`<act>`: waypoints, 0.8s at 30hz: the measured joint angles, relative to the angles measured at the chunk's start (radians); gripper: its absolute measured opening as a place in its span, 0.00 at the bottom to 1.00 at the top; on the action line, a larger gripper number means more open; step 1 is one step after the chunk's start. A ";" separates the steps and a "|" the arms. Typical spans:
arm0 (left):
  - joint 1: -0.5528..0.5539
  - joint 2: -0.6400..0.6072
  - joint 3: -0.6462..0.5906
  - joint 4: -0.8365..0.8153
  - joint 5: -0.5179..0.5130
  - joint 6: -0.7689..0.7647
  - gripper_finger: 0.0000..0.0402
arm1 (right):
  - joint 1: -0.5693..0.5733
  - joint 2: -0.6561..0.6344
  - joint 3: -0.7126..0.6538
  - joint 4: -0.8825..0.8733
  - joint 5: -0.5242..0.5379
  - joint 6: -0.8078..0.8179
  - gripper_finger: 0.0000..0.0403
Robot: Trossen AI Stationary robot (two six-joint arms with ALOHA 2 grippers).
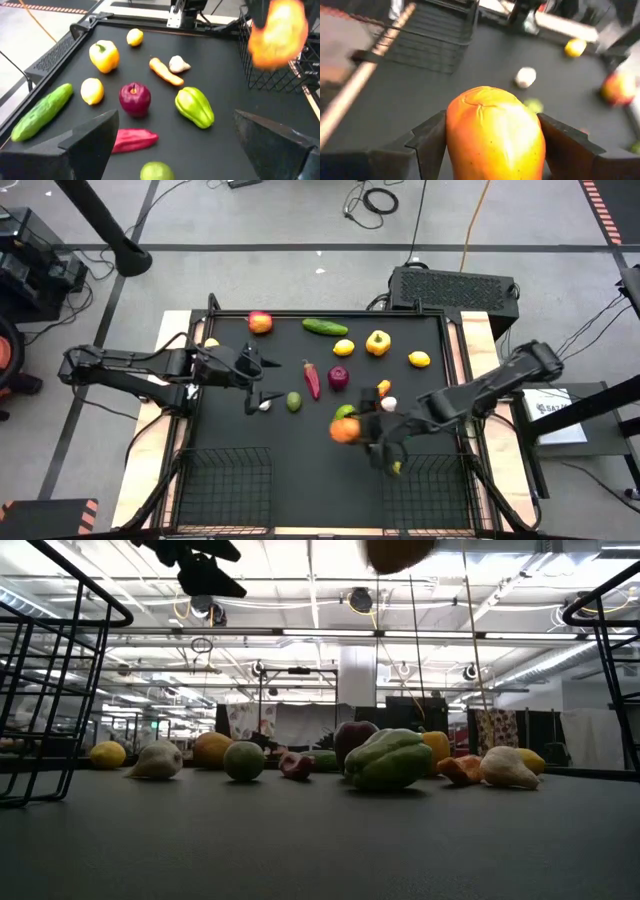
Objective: Sort produce into baskets
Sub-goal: Put the yellow mango in the right wire basket
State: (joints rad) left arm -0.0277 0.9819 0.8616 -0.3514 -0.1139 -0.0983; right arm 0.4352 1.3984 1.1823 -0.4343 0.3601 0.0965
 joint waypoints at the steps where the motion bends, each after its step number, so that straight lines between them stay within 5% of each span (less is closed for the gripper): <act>1: 0.000 0.002 0.000 0.001 0.000 0.000 0.97 | 0.023 -0.027 0.000 -0.050 -0.001 0.060 0.67; 11: 0.000 0.005 0.000 0.003 0.000 0.002 0.97 | 0.256 -0.206 0.000 -0.371 -0.083 0.606 0.67; 24: 0.000 0.034 0.000 0.009 0.000 0.001 0.97 | 0.513 -0.135 0.000 -0.543 -0.160 1.053 0.67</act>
State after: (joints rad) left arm -0.0277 1.0155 0.8612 -0.3424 -0.1139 -0.0968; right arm 0.9486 1.2632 1.1820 -0.9772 0.1996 1.1498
